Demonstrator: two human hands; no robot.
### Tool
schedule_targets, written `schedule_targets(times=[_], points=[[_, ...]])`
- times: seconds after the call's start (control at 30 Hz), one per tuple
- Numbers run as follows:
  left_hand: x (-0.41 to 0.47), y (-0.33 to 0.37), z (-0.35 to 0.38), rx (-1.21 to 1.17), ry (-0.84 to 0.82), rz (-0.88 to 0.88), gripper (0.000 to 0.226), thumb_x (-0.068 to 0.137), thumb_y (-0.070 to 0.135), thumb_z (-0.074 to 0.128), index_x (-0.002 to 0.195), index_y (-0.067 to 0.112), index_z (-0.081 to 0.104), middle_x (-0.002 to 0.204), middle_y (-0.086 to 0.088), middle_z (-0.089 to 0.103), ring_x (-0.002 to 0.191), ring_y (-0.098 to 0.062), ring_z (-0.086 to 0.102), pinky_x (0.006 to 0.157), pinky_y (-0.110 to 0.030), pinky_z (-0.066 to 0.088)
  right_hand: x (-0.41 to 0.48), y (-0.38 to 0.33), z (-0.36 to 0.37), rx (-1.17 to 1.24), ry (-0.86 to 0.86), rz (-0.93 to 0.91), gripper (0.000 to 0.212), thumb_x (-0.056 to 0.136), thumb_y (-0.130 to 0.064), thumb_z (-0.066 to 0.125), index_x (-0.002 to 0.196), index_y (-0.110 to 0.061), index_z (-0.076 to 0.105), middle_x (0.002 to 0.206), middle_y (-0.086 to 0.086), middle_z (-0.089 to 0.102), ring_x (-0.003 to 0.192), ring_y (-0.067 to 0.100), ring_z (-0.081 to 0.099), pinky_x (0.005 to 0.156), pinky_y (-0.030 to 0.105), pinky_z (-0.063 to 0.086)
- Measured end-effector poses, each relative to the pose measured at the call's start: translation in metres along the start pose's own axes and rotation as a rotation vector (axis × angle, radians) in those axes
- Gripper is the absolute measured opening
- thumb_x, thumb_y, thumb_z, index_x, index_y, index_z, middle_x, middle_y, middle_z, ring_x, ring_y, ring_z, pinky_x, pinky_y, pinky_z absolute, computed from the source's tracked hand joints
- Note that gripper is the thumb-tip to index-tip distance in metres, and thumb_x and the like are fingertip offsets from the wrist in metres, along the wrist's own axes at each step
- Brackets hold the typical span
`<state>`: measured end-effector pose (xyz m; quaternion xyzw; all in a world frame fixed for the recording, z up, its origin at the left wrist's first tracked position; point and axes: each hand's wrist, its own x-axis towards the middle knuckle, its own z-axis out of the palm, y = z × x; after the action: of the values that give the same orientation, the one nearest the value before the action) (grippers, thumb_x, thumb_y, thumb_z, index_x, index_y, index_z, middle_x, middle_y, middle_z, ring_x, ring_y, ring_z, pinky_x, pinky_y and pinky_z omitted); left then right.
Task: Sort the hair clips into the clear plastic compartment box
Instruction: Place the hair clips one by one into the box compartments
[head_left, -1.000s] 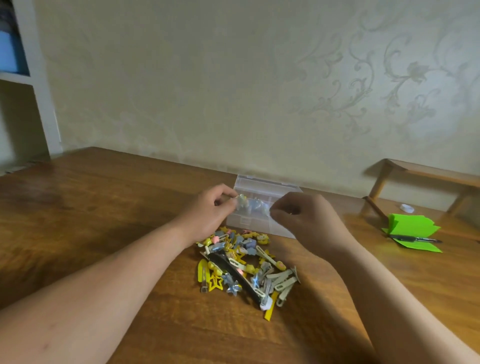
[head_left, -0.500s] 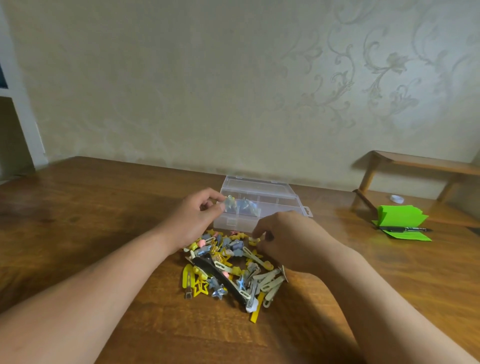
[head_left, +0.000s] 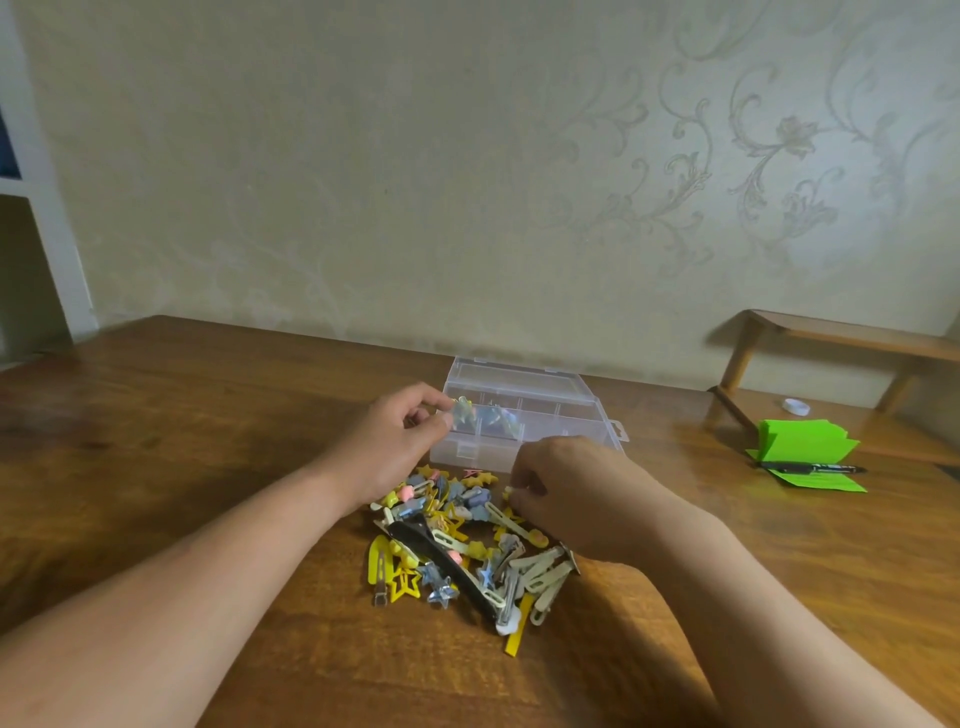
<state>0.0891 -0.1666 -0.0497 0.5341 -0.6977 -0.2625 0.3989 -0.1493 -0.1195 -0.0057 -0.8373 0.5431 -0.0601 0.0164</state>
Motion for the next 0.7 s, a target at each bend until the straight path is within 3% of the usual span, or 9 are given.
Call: schedule_targets(times=[0.17, 0.27, 0.37, 0.47, 0.6, 0.7], points=[[0.000, 0.000, 0.000, 0.013, -0.001, 0.005, 0.028, 0.107, 0.043, 0.057, 0.132, 0.036, 0.065, 0.117, 0.005, 0.063, 0.109, -0.009, 0.061, 0.094, -0.032, 0.052, -0.001, -0.001, -0.004, -0.013, 0.006, 0.072, 0.028, 0.106, -0.032, 0.046, 0.092, -0.019, 0.066, 0.090, 0.001, 0.066, 0.080, 0.022, 0.066, 0.071, 0.038, 0.057], [0.000, 0.000, 0.000, 0.021, -0.006, 0.007, 0.028, 0.107, 0.043, 0.056, 0.132, 0.035, 0.065, 0.117, 0.005, 0.063, 0.108, -0.008, 0.061, 0.090, -0.028, 0.051, -0.001, -0.002, -0.005, -0.033, 0.007, 0.081, 0.028, 0.106, -0.029, 0.045, 0.090, -0.018, 0.065, 0.088, 0.002, 0.066, 0.080, 0.024, 0.066, 0.069, 0.038, 0.056], [0.001, 0.000, 0.000, 0.011, -0.014, 0.007, 0.029, 0.107, 0.043, 0.056, 0.133, 0.034, 0.064, 0.115, 0.004, 0.064, 0.107, -0.009, 0.061, 0.088, -0.027, 0.051, -0.003, -0.003, -0.006, 0.029, -0.020, 0.048, 0.020, 0.105, -0.031, 0.051, 0.100, -0.024, 0.069, 0.092, -0.007, 0.068, 0.080, 0.012, 0.066, 0.070, 0.030, 0.060], [0.002, -0.004, 0.001, 0.013, -0.023, 0.014, 0.029, 0.107, 0.046, 0.055, 0.133, 0.035, 0.064, 0.116, 0.007, 0.063, 0.107, -0.007, 0.061, 0.088, -0.030, 0.052, 0.001, 0.001, -0.011, 0.229, 0.075, 0.054, 0.010, 0.105, -0.030, 0.060, 0.106, -0.031, 0.070, 0.089, -0.014, 0.069, 0.076, 0.000, 0.065, 0.059, 0.014, 0.051], [0.006, -0.008, 0.001, -0.017, -0.017, 0.019, 0.029, 0.107, 0.047, 0.056, 0.132, 0.036, 0.065, 0.120, 0.009, 0.063, 0.111, -0.007, 0.061, 0.092, -0.031, 0.053, 0.040, 0.023, -0.031, 0.400, 0.346, 0.172, 0.006, 0.099, -0.030, 0.071, 0.104, -0.026, 0.073, 0.091, -0.010, 0.074, 0.079, 0.011, 0.071, 0.068, 0.032, 0.060], [0.007, -0.007, 0.002, -0.024, -0.014, 0.027, 0.025, 0.107, 0.043, 0.056, 0.128, 0.034, 0.066, 0.112, 0.007, 0.062, 0.104, -0.010, 0.062, 0.082, -0.027, 0.047, 0.083, 0.041, -0.034, 0.337, 0.319, 0.279, 0.004, 0.096, -0.030, 0.075, 0.096, -0.026, 0.076, 0.092, -0.006, 0.074, 0.077, 0.013, 0.066, 0.062, 0.030, 0.052]])
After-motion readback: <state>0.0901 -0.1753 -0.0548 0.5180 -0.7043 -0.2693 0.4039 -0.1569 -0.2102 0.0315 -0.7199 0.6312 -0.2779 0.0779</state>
